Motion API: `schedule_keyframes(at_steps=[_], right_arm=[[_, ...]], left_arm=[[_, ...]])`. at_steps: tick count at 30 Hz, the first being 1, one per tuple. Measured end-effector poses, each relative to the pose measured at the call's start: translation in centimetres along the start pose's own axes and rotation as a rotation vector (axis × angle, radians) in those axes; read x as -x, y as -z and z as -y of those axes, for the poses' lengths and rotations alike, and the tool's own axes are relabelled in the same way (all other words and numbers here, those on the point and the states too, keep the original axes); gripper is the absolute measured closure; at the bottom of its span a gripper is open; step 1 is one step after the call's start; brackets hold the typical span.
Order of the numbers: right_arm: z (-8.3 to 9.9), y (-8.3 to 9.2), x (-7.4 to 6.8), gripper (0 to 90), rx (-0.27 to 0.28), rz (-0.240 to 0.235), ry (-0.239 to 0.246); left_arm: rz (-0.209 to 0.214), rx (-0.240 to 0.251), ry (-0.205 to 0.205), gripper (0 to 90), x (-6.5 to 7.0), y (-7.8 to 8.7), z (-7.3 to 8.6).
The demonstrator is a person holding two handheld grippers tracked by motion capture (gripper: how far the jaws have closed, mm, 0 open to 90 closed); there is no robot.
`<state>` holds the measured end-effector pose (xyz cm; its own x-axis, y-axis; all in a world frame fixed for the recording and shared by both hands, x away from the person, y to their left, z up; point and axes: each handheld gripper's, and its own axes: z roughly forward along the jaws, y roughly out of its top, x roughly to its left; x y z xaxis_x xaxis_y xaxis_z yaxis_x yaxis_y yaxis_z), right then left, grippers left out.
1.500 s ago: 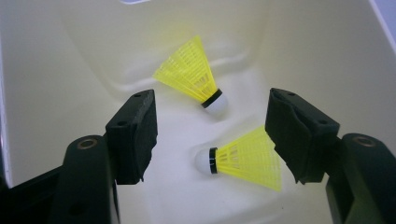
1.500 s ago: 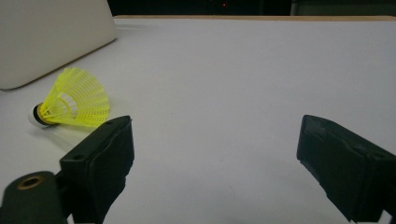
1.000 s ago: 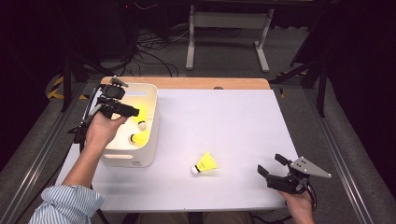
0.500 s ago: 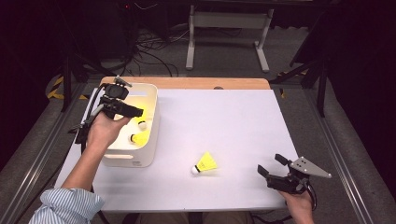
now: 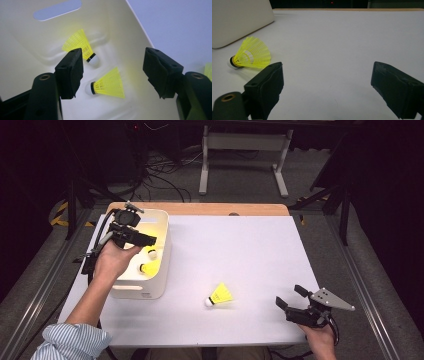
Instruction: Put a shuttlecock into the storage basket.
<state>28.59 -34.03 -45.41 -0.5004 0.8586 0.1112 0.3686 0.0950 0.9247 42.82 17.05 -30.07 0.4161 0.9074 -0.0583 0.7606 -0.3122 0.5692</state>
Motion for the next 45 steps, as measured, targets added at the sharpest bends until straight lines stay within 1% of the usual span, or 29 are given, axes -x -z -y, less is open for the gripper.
schedule_keyframes(at_steps=[4, 11, 14, 16, 21, 23, 24, 26, 28, 29, 30, 33, 45], right_arm=[[0.0, 0.0, 0.0, 11.9, 0.0, 0.0, -0.001], [0.0, 0.0, 0.0, 11.9, 0.0, 0.0, 0.0], [0.0, 0.0, 0.0, 11.9, 0.0, 0.0, -0.001], [0.0, 0.0, 0.0, 11.9, 0.0, 0.0, -0.001], [0.0, 0.0, 0.0, 11.9, 0.0, 0.0, -0.002], [0.0, 0.0, 0.0, 11.9, 0.0, 0.0, -0.002], [0.0, 0.0, 0.0, 11.9, 0.0, 0.0, -0.002], [0.0, 0.0, 0.0, 11.9, 0.001, 0.0, -0.002], [0.0, 0.0, 0.0, 11.9, 0.001, 0.0, -0.002], [0.0, 0.0, 0.0, 11.9, 0.001, 0.0, -0.002], [0.0, 0.0, 0.0, 11.9, 0.001, 0.0, -0.002], [0.0, 0.0, 0.0, 11.9, 0.0, 0.0, -0.002], [0.0, 0.0, 0.0, 11.9, 0.001, -0.001, -0.003]], left_arm=[[0.01, 0.004, -0.004, 33.8, 0.2, 0.1, 0.0], [0.015, 0.008, -0.014, 33.8, 0.6, 0.2, -0.1], [0.016, 0.013, -0.028, 33.8, 0.8, 0.2, -0.2], [0.023, 0.013, -0.026, 33.8, 1.0, 0.4, -0.2], [0.033, 0.019, -0.039, 33.8, 1.5, 0.5, -0.3], [0.035, 0.024, -0.052, 33.8, 1.6, 0.5, -0.3], [0.037, 0.024, -0.045, 33.8, 1.7, 0.6, -0.3], [0.041, 0.025, -0.058, 33.7, 1.9, 0.6, -0.4], [0.045, 0.028, -0.062, 33.6, 2.1, 0.7, -0.5], [0.042, 0.032, -0.069, 33.6, 2.2, 0.7, -0.5], [0.049, 0.031, -0.065, 33.6, 2.3, 0.7, -0.5], [0.058, 0.034, -0.077, 33.5, 2.6, 0.8, -0.6], [0.076, 0.039, -0.096, 33.5, 3.7, 0.7, -0.8]])
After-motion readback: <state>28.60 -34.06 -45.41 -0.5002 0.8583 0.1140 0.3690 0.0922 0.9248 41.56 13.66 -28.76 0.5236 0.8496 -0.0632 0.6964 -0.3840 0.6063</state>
